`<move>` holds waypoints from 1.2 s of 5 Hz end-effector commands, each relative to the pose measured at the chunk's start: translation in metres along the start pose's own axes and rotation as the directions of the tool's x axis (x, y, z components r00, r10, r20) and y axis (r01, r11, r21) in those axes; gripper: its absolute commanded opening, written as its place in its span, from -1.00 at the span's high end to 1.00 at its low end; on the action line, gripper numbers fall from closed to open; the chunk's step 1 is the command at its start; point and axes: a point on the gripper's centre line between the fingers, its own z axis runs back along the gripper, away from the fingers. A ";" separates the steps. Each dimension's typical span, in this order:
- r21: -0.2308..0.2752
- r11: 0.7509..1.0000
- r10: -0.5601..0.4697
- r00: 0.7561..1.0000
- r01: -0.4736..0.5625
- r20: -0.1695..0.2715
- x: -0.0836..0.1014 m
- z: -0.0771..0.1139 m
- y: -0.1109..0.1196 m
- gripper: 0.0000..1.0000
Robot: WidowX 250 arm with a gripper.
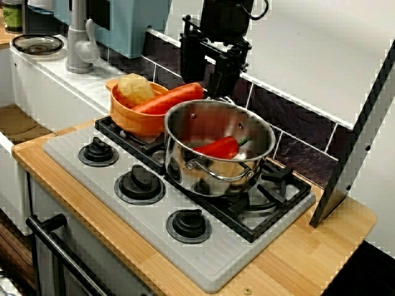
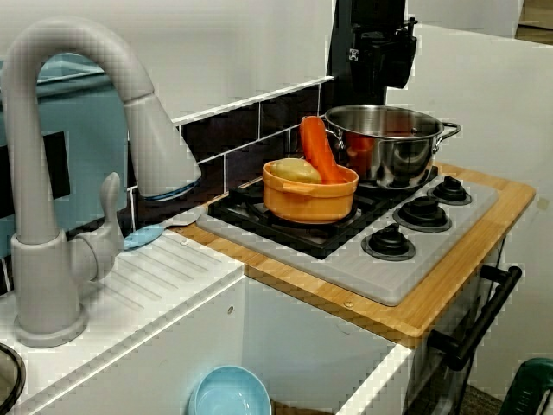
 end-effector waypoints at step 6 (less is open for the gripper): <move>0.095 0.995 0.030 0.997 -0.036 0.073 0.021 -0.028 -0.018 -1.00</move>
